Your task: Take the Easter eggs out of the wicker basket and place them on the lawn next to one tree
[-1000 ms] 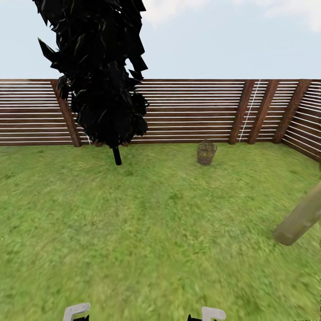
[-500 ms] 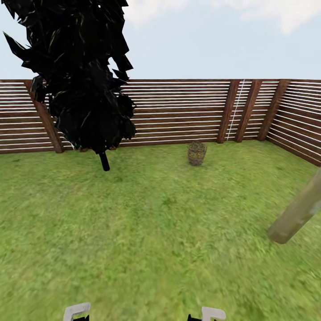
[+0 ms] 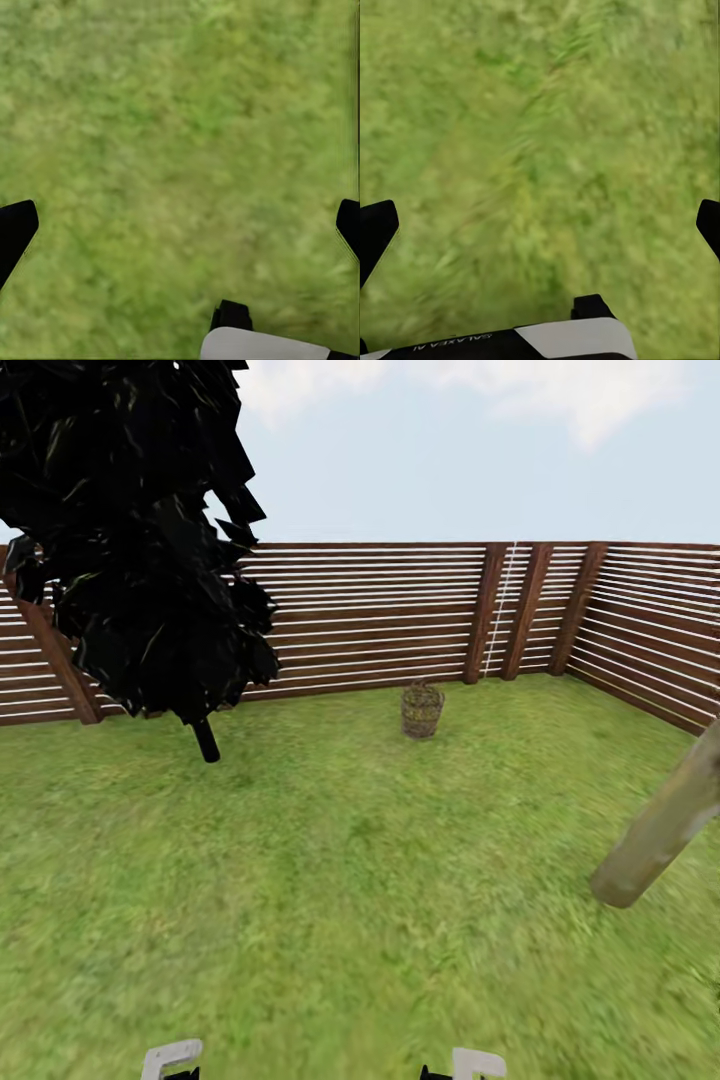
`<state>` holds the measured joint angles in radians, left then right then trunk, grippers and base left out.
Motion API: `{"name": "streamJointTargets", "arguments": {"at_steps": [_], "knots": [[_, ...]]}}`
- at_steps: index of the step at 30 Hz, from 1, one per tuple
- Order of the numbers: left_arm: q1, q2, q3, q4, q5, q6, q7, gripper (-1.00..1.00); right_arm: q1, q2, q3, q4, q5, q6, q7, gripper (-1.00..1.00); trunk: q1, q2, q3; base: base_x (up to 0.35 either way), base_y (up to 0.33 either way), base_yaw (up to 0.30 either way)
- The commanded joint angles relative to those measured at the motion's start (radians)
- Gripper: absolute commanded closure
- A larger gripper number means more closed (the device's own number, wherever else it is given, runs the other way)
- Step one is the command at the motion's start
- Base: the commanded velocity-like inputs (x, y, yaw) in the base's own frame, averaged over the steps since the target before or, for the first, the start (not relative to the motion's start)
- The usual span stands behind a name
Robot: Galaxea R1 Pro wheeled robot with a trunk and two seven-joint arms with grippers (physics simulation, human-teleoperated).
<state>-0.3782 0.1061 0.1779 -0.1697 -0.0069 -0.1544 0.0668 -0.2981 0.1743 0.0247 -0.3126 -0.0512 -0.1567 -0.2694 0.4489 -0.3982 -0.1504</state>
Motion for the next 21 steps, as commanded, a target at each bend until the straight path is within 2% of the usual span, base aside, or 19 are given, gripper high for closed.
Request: {"name": "streamJointTargets", "arguments": {"at_steps": [1, 14, 21], "knots": [[-0.001, 0.0, 0.003, 0.001, -0.001, -0.004, 0.001, -1.0, -0.001, 0.0, 0.003, 0.001, -0.006, -0.004, -0.004, -1.0, 0.001, -0.002, -0.001, 0.294, 0.16, -0.236], [-0.001, 0.001, 0.003, 0.001, -0.001, -0.004, 0.001, -1.0, -0.001, 0.0, 0.003, 0.001, -0.006, -0.004, -0.004, -1.0, 0.001, -0.002, 0.012, 0.293, 0.16, -0.234], [-0.001, 0.002, 0.003, 0.001, -0.001, -0.004, 0.001, -1.0, -0.001, 0.0, 0.003, 0.001, -0.006, -0.004, -0.004, -1.0, 0.001, -0.002, 0.018, 0.293, 0.161, -0.173]]}}
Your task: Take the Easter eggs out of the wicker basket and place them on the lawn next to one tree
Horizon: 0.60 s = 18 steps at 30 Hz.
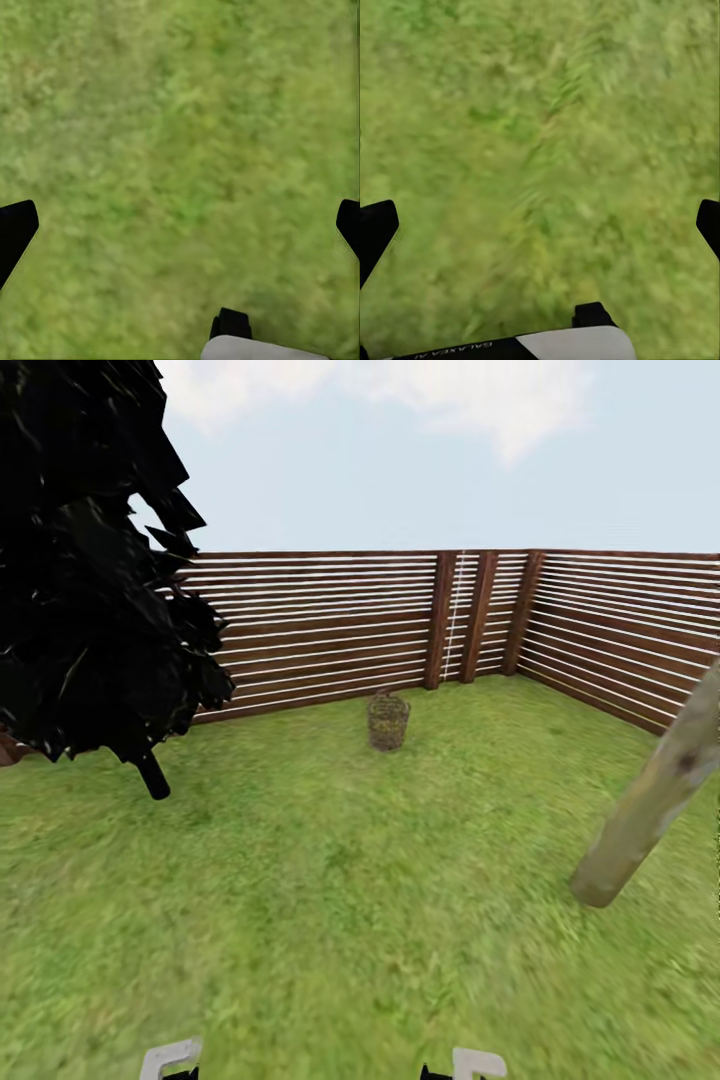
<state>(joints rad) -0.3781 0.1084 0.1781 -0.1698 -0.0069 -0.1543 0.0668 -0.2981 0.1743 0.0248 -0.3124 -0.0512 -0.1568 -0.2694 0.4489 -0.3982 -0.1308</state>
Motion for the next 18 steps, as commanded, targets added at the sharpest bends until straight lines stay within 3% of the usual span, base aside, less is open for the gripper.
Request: {"name": "streamJointTargets", "arguments": {"at_steps": [1, 18], "knots": [[-0.001, 0.0, 0.003, 0.001, -0.001, -0.004, 0.001, -1.0, -0.001, 0.0, 0.003, 0.001, -0.006, -0.004, -0.004, -1.0, 0.001, -0.002, -0.001, 0.293, 0.162, -0.147], [-0.001, 0.0, 0.003, 0.001, -0.001, -0.004, 0.001, -1.0, -0.001, 0.0, 0.003, 0.001, -0.006, -0.004, -0.004, -1.0, 0.001, -0.002, 0.001, 0.293, 0.162, -0.097]]}}
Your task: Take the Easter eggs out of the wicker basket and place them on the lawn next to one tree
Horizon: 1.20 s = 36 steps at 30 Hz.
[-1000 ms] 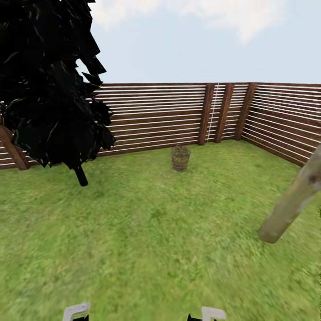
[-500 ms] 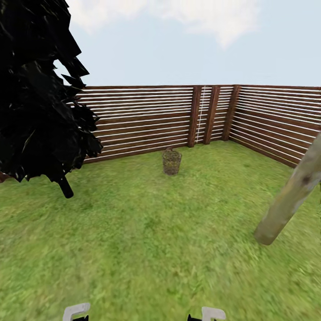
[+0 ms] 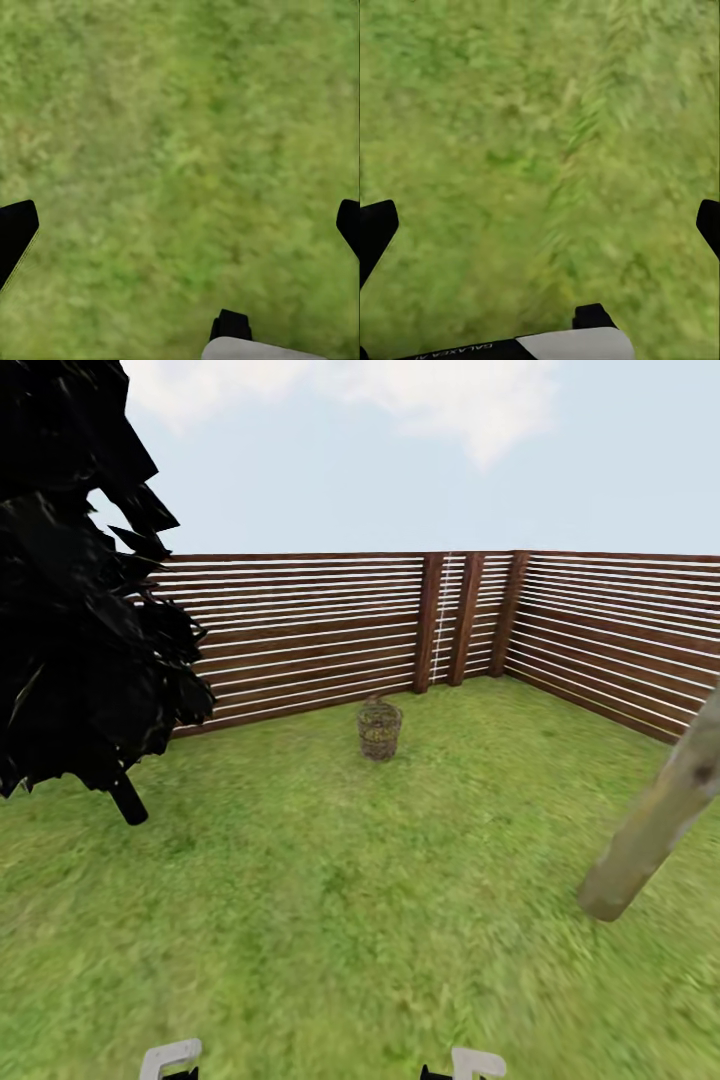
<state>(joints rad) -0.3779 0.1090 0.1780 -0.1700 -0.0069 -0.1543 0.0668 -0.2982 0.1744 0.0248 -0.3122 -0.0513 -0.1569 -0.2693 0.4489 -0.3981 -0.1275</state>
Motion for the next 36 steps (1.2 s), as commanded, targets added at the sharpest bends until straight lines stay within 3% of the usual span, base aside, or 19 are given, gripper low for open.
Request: {"name": "streamJointTargets", "arguments": {"at_steps": [1, 28, 36], "knots": [[-0.001, 0.0, 0.003, 0.001, -0.001, -0.004, 0.001, -1.0, -0.001, 0.0, 0.003, 0.001, -0.006, -0.004, -0.004, -1.0, 0.001, -0.002, -0.002, 0.292, 0.163, -0.023], [-0.001, 0.0, 0.003, 0.001, -0.001, -0.004, 0.001, -1.0, -0.001, 0.0, 0.003, 0.001, -0.006, -0.004, -0.004, -1.0, 0.001, -0.002, -0.002, 0.292, 0.163, -0.003], [-0.001, -0.002, 0.003, 0.001, -0.001, -0.004, 0.001, -1.0, -0.001, 0.0, 0.003, 0.001, -0.006, -0.004, -0.004, -1.0, 0.001, -0.002, -0.001, 0.292, 0.163, -0.188]]}}
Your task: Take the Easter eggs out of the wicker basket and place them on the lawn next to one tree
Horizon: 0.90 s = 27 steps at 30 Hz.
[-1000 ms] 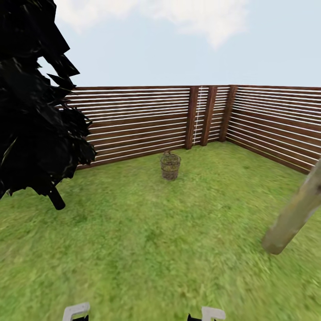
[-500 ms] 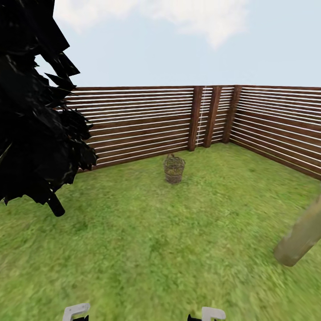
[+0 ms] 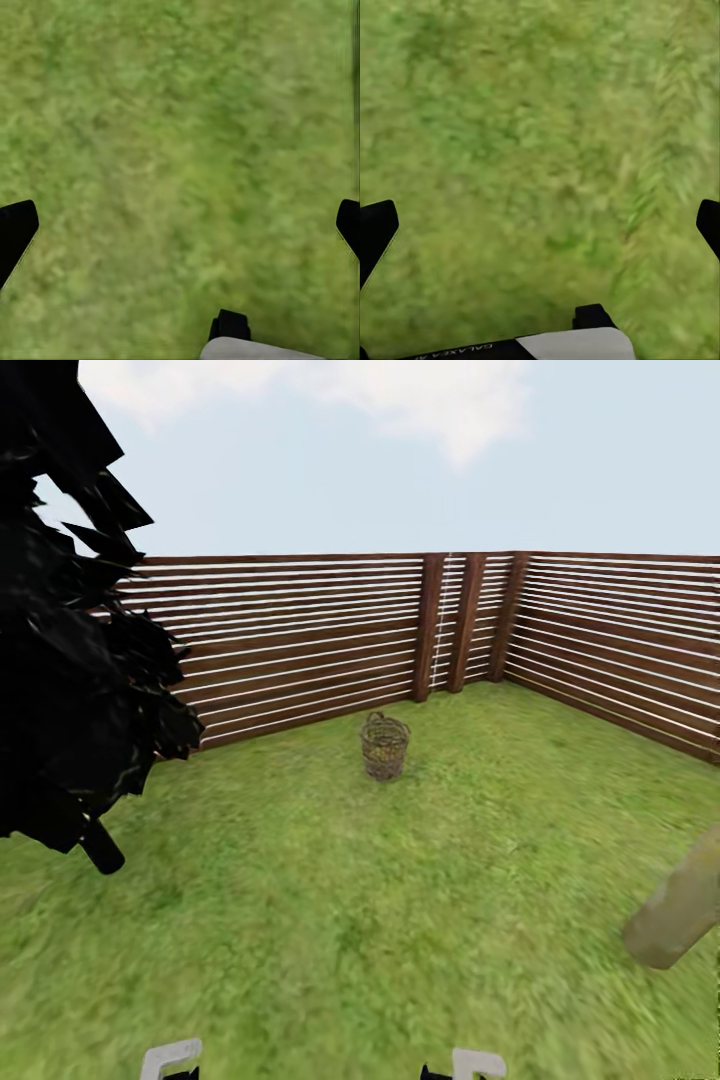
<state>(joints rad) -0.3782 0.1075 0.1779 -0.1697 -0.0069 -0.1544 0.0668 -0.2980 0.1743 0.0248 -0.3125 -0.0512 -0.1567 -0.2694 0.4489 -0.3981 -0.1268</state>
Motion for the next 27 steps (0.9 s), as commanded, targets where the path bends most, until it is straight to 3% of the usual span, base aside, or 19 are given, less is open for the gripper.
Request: {"name": "streamJointTargets", "arguments": {"at_steps": [1, 20, 27], "knots": [[-0.001, 0.0, 0.003, 0.001, -0.001, -0.004, 0.001, -1.0, -0.001, 0.0, 0.003, 0.001, -0.006, -0.004, -0.004, -1.0, 0.001, -0.002, -0.002, 0.292, 0.163, -0.261], [-0.001, 0.001, 0.003, 0.001, -0.001, -0.004, 0.001, -1.0, -0.001, 0.0, 0.003, 0.001, -0.006, -0.005, -0.004, -1.0, 0.001, -0.002, 0.001, 0.292, 0.164, -0.237], [-0.001, 0.0, 0.003, 0.001, -0.001, -0.004, 0.001, -1.0, -0.001, 0.0, 0.002, 0.001, -0.004, -0.004, -0.004, -1.0, 0.001, -0.002, 0.001, 0.292, 0.164, -0.08]]}}
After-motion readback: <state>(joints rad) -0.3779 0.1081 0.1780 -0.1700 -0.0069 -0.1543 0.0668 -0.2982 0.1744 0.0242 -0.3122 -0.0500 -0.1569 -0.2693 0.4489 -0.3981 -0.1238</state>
